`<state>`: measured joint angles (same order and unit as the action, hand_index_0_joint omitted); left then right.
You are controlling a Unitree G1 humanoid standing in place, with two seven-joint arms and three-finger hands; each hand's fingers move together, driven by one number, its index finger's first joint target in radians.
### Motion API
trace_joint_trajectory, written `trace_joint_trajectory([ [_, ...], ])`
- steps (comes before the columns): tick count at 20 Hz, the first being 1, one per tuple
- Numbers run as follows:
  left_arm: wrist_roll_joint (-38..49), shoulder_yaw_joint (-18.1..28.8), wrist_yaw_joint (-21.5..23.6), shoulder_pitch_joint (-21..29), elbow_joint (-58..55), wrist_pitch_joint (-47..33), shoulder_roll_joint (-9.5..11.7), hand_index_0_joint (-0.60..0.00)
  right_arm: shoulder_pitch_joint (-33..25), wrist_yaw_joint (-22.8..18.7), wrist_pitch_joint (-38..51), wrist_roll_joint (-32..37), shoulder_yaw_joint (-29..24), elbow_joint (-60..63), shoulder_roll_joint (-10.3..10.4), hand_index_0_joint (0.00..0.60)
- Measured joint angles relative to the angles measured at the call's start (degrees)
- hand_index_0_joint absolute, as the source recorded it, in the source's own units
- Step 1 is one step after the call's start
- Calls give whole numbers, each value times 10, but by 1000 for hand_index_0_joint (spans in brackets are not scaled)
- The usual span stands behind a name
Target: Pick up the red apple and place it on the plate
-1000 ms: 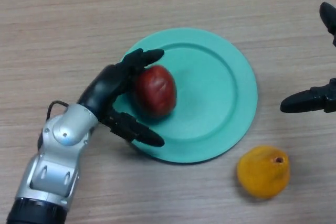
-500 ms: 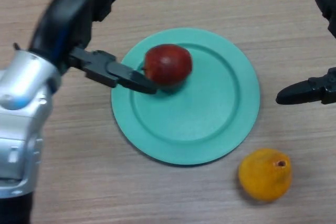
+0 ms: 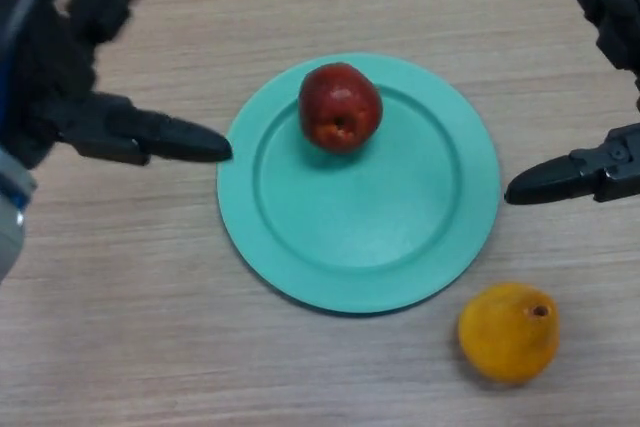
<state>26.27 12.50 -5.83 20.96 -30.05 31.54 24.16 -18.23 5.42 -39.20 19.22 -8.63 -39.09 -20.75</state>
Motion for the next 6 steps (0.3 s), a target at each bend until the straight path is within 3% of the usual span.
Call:
trace_joint_trajectory([
  [4,45,20,0,-34,-1,-17,7,0,16,0,0,-1,6,7,2,0],
  [5,25,18,-4,-52,-1,-50,14,0,21,0,1,-1,6,7,2,0],
  [6,-45,16,-36,-76,3,-109,14,0,26,0,2,-4,7,10,2,0],
])
